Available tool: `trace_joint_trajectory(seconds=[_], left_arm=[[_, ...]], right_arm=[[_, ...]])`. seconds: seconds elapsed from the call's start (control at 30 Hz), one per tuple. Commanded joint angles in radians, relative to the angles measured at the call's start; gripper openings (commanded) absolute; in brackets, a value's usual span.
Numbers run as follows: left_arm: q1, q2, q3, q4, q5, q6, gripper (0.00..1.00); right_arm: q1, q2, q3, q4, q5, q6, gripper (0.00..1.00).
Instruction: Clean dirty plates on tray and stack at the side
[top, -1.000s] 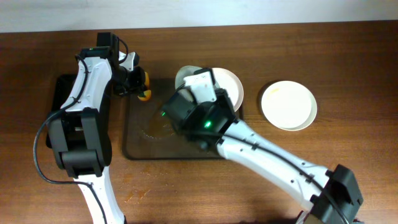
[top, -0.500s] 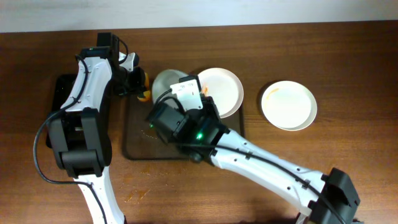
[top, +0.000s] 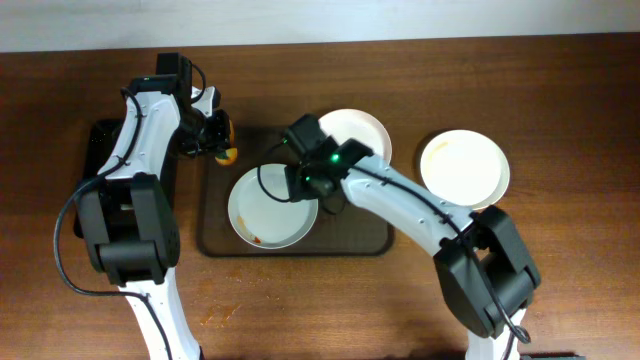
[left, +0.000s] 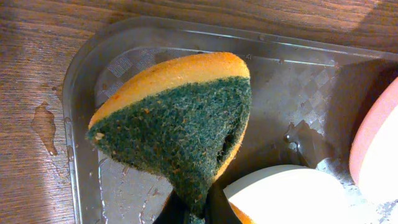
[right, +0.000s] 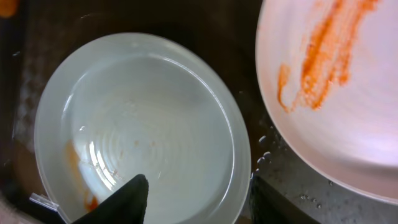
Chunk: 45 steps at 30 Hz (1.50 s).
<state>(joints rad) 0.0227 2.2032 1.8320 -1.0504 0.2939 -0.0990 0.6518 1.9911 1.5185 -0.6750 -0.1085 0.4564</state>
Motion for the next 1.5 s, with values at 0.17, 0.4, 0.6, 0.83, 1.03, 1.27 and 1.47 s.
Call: trace_joint_trajectory(seconds=[0.17,0.4,0.6,0.83,1.03,1.27,1.47], left_arm=[[-0.001,0.003,0.016,0.002,-0.006,-0.010,0.01],[-0.001,0.003,0.016,0.002,-0.006,-0.010,0.01],[-0.002,0.003,0.016,0.002,-0.006,-0.010,0.01],[-0.002,0.003,0.016,-0.002,-0.006,-0.010,0.01],[-0.001,-0.033,0.017,-0.032,-0.035,-0.010,0.01],[-0.095,-0.090,-0.021,-0.140,-0.183,-0.139,0.01],[-0.253,-0.090,-0.232,-0.106,-0.301,-0.398,0.01]], right_arm=[[-0.087,0.074,0.013,-0.055,-0.259,-0.177,0.52],[-0.095,0.119,0.019,-0.045,-0.224,-0.069,0.42],[-0.102,0.156,0.024,0.014,-0.232,0.011,0.35],[-0.101,0.195,0.024,0.086,-0.227,0.129,0.04],[-0.095,0.195,0.024,0.138,-0.184,0.292,0.04],[-0.068,0.195,0.025,0.161,-0.103,0.309,0.04],[-0.069,0.195,0.025,0.157,-0.096,0.308,0.04]])
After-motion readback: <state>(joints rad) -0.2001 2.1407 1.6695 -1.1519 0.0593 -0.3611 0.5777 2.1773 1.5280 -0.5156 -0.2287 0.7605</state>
